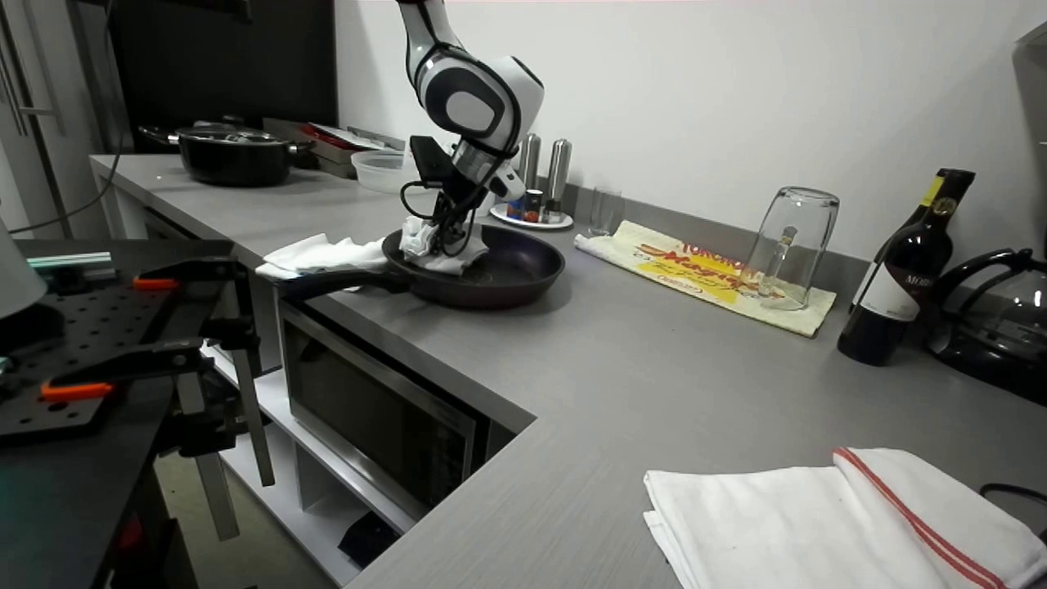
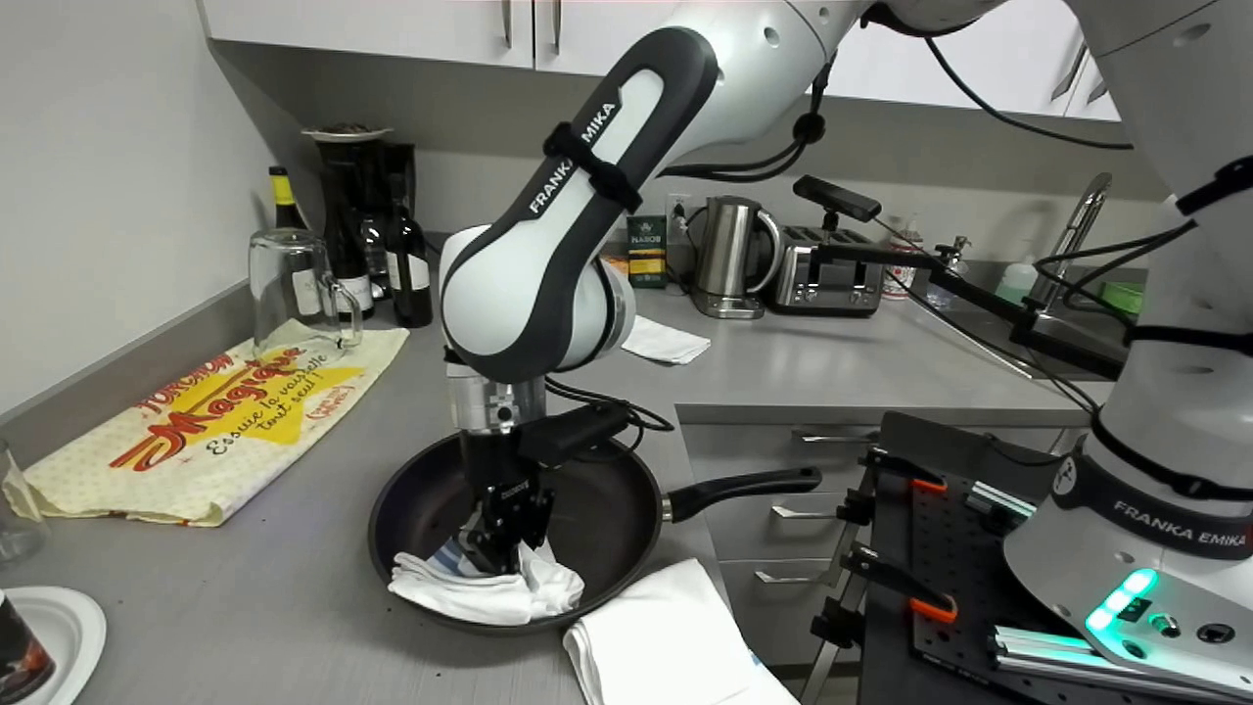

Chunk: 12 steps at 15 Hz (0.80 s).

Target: Wipe the pan with a dish cloth

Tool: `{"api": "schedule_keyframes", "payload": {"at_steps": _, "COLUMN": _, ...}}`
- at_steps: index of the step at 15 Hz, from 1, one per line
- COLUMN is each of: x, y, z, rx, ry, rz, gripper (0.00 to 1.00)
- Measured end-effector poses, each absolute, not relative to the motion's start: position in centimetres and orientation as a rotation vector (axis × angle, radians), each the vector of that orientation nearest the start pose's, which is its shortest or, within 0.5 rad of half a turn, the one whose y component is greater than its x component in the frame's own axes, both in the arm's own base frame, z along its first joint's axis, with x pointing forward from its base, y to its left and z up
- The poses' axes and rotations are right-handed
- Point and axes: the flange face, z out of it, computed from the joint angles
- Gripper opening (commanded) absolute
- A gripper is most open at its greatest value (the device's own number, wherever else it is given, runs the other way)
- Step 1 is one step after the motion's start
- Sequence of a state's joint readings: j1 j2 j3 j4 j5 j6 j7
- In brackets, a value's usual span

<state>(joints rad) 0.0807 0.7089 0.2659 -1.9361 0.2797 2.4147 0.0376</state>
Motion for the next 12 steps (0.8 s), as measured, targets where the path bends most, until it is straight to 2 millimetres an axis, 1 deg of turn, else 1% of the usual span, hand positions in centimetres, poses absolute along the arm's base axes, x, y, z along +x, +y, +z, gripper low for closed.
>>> {"api": "schedule_keyframes", "payload": {"at_steps": 2, "x": 56.0, "y": 20.8, "z": 12.3, "rx": -2.817, "ry": -0.057, "rz": 0.369, "gripper": 0.03}}
{"api": "schedule_keyframes", "payload": {"at_steps": 3, "x": 56.4, "y": 21.2, "z": 13.4, "rx": -2.815, "ry": -0.068, "rz": 0.345, "gripper": 0.03}}
{"api": "schedule_keyframes", "payload": {"at_steps": 5, "x": 56.8, "y": 22.3, "z": 16.4, "rx": -2.811, "ry": -0.103, "rz": 0.289, "gripper": 0.03}}
{"api": "schedule_keyframes", "payload": {"at_steps": 7, "x": 56.8, "y": 23.8, "z": 19.9, "rx": -2.807, "ry": -0.157, "rz": 0.246, "gripper": 0.03}}
{"api": "schedule_keyframes", "payload": {"at_steps": 9, "x": 56.1, "y": 25.8, "z": 23.5, "rx": -2.805, "ry": -0.229, "rz": 0.216, "gripper": 0.03}}
{"api": "schedule_keyframes", "payload": {"at_steps": 10, "x": 55.3, "y": 26.9, "z": 24.9, "rx": -2.805, "ry": -0.271, "rz": 0.209, "gripper": 0.03}}
{"api": "schedule_keyframes", "payload": {"at_steps": 11, "x": 54.3, "y": 28.2, "z": 25.9, "rx": -2.805, "ry": -0.313, "rz": 0.209, "gripper": 0.03}}
{"api": "schedule_keyframes", "payload": {"at_steps": 12, "x": 53.1, "y": 29.6, "z": 26.4, "rx": -2.804, "ry": -0.357, "rz": 0.217, "gripper": 0.03}}
